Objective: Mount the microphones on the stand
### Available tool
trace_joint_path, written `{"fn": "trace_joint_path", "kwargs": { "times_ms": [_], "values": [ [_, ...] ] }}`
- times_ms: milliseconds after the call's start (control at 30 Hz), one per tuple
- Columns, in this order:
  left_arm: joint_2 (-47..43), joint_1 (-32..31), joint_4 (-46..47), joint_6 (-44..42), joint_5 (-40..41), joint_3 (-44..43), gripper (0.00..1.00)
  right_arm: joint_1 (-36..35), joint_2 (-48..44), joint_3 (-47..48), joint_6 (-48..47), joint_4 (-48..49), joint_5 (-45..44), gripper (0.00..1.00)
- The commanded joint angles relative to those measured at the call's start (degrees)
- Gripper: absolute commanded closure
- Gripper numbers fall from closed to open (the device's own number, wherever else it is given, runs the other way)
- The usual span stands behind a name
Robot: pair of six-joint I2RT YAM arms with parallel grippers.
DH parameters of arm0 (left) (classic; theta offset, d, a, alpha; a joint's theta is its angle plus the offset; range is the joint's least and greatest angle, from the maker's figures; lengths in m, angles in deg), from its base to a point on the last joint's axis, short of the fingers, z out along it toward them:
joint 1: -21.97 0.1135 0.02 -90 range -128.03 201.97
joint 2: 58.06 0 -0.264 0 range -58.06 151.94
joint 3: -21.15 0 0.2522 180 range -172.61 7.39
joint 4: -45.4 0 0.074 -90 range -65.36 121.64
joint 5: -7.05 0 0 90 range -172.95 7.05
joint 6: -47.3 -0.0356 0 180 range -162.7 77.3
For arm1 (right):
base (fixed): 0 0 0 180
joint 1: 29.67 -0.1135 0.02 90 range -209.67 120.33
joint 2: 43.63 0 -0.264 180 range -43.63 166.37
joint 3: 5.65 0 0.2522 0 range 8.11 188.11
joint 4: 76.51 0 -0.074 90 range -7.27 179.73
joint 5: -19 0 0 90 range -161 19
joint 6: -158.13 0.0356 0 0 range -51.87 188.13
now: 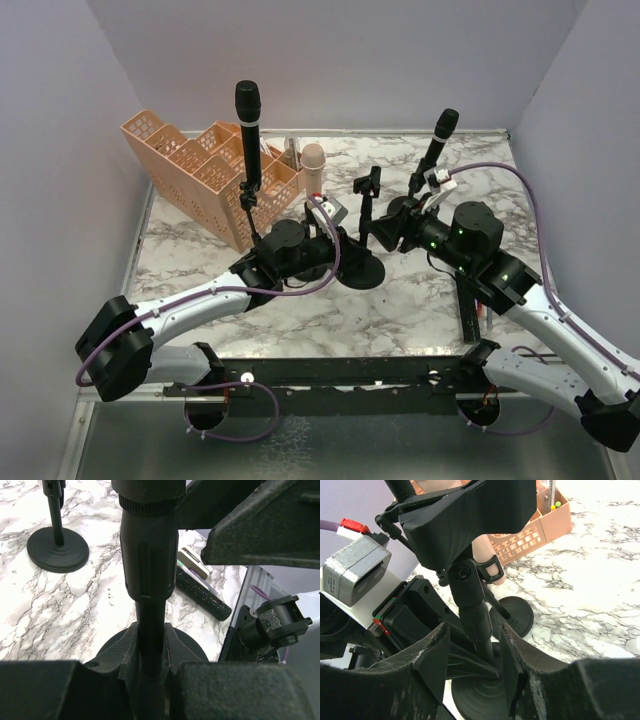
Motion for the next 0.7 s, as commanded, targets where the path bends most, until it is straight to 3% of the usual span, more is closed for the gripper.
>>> {"fn": "trace_joint_path", "kwargs": {
  "times_ms": [0,233,367,467,667],
  "values": [
    [-1.4,0.0,3.0,1.0,1.4,-0.7,1.0,-0.2,0.9,0.0,-0.2,-0.4,1.9,0.53],
    [-1.5,0.0,2.9,1.1,0.4,-0.6,1.0,-0.2,3.5,0.4,-0.4,1.7,3.9,0.47],
    [-2.0,0.0,2.8,1.3,-0.3,-0.4,1.0,-0.2,3.5,0.1,-1.9,2.3,5.9,0.53],
    [-2.7,0.0,2.7,1.9,-2.3,-0.3,1.0,-0.1,3.1,-0.1,-3.3,2.5,8.1,0.65],
    [-5.3,0.0,2.3,1.9,-10.3,0.5,1.0,0.9,-0.9,-1.8,-7.0,4.5,13.5,0.8]
  ]
}}
